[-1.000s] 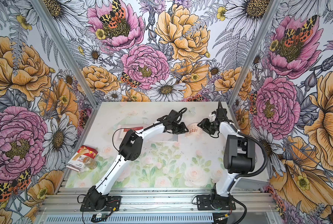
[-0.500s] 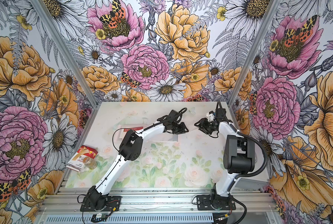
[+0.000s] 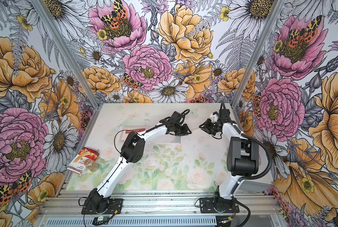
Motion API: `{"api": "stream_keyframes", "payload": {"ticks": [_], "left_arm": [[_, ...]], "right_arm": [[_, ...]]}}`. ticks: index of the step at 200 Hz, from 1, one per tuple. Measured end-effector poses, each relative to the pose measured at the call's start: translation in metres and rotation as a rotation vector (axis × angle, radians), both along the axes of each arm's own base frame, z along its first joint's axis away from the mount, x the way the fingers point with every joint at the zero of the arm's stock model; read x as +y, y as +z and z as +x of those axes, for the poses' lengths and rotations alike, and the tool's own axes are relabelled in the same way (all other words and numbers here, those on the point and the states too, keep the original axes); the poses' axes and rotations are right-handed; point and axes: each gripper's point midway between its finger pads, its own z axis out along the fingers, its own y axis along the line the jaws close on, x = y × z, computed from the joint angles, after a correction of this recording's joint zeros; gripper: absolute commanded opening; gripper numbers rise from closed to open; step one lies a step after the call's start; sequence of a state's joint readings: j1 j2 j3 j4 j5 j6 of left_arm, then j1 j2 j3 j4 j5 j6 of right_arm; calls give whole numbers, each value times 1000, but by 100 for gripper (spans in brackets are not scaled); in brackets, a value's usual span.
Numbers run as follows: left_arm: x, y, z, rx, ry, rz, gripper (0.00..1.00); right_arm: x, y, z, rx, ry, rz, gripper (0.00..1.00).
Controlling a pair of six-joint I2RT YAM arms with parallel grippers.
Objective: Place the photos into the photo albums
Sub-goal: Pick up the photo at the center of the board.
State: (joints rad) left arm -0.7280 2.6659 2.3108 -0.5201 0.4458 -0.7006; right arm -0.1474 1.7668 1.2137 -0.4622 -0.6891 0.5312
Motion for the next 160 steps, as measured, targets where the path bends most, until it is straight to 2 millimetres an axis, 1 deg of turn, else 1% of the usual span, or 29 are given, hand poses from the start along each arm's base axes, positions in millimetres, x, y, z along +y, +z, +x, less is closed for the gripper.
{"api": "stream_keyframes", "payload": {"ticks": [27,48,70,85,105,123,137,160], "left_arm": [[0,0,0,0,0,0,30],[2,0,-2,4,-1,5,30],[8,0,-8,13,-6,20,31],[17,2,-13,24,-7,41,31],[35,4,-21,51,2,75,30],[56,15,-23,63,24,81,31],[76,29,-22,67,49,65,31],[109,62,-15,57,106,-33,32]], "right_arm": [[-1,0,0,1,-3,-3,5],[-1,-1,-1,4,-3,-3,0],[0,0,-3,12,0,-3,0],[0,2,-6,11,5,-6,0],[1,10,-9,-5,17,-8,0],[5,18,-13,-22,34,4,0],[9,24,-17,-35,54,24,0],[18,32,-25,-44,91,58,0]]}}
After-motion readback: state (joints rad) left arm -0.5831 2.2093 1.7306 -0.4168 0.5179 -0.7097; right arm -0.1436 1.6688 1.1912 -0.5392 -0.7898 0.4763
